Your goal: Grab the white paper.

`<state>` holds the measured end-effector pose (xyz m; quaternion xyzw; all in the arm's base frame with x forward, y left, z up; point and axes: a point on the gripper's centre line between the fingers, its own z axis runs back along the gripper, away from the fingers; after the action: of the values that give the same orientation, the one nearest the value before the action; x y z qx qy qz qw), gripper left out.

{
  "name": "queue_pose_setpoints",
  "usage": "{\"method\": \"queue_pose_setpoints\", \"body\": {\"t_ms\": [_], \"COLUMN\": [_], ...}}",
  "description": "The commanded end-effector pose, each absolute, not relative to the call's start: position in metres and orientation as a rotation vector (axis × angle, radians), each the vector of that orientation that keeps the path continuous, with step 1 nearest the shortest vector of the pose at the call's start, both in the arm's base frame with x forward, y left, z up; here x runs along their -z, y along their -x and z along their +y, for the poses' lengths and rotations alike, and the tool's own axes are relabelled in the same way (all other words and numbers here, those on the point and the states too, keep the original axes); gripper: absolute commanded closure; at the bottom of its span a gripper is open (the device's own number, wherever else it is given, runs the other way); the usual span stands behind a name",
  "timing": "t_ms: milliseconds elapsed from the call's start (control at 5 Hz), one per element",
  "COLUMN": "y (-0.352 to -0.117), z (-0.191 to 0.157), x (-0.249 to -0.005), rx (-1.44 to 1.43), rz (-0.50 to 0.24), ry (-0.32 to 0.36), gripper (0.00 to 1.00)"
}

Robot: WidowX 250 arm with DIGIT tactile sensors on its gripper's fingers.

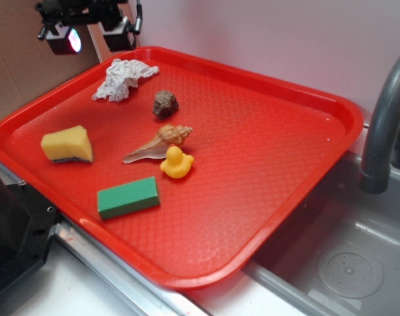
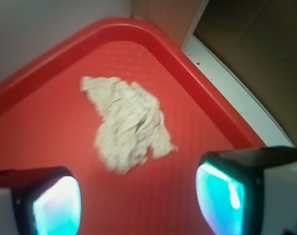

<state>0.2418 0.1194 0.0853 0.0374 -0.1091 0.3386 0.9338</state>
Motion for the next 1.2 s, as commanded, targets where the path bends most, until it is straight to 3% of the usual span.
{"method": "queue_pose_setpoints", "body": {"t_ms": [0, 200, 600, 1000], "y": [-0.244, -0.244, -0.265, -0.274], "z": [0.133, 0.133, 0.151, 0.145], "x": [-0.106, -0.106, -0.050, -0.025], "rx": [-0.695, -0.695, -0.676, -0.655], "rz": [-0.292, -0.292, -0.348, -0.323], "ry": [-0.077, -0.077, -0.027, -0.027], "gripper": [0.00, 0.00, 0.00, 0.05]}}
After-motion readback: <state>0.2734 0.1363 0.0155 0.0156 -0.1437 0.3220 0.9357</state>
